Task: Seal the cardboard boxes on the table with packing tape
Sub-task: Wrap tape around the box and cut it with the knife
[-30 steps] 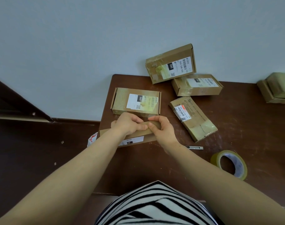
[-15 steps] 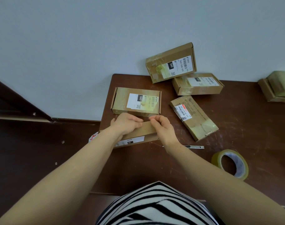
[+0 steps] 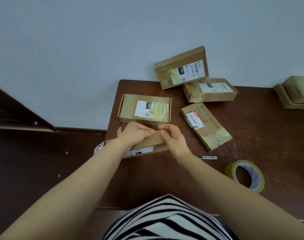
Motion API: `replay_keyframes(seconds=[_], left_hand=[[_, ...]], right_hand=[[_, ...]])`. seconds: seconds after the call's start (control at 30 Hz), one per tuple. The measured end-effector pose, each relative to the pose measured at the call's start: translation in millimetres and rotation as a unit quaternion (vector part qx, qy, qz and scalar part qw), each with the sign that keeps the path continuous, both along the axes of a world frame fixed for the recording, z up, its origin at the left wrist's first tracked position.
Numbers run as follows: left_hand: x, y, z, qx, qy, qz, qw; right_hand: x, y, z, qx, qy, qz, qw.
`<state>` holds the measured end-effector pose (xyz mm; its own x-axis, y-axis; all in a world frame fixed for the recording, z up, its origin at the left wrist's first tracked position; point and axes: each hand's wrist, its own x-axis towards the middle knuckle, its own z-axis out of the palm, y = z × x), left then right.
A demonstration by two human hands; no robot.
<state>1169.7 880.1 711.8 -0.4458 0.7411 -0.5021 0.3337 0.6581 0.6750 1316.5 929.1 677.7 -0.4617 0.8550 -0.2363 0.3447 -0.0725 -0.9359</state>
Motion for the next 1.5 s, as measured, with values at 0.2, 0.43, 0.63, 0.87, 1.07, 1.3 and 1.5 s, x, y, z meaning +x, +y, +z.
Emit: replay_keyframes(seconds=[0.2, 0.43, 0.63, 0.87, 1.07, 1.3, 1.5], left_hand=[[4.7, -0.3, -7.4, -0.003, 0.073, -0.044, 0.996], [8.0, -0.4, -13.0, 0.014, 0.102, -0.047, 0.994], [9.6, 2.4, -4.6, -0.031, 0.105, -0.065, 0.992], [19.2, 5.5, -7.7, -0.018, 0.178, -0.235, 0.955], [41.4, 22.1, -0.9, -0.025, 0.228, -0.284, 0.931], [69.8, 34.7, 18.7, 0.038, 0.221, -0.216, 0.95], [95.4, 35.0, 25.1, 0.154, 0.14, -0.166, 0.964]], right_hand=[[1.3, -0.5, -2.6, 0.039, -0.009, 0.024, 0.999], [1.2, 1.4, 1.7, -0.022, -0.002, 0.008, 1.0], [25.4, 13.8, 2.9, -0.118, 0.064, -0.084, 0.987], [134.8, 27.0, -16.8, -0.019, -0.065, -0.278, 0.958], [203.4, 15.4, -29.6, 0.092, -0.294, -0.167, 0.937], [236.4, -7.5, -42.7, 0.102, -0.516, -0.001, 0.85], [241.4, -8.7, -30.2, 0.171, -0.539, 0.027, 0.824]])
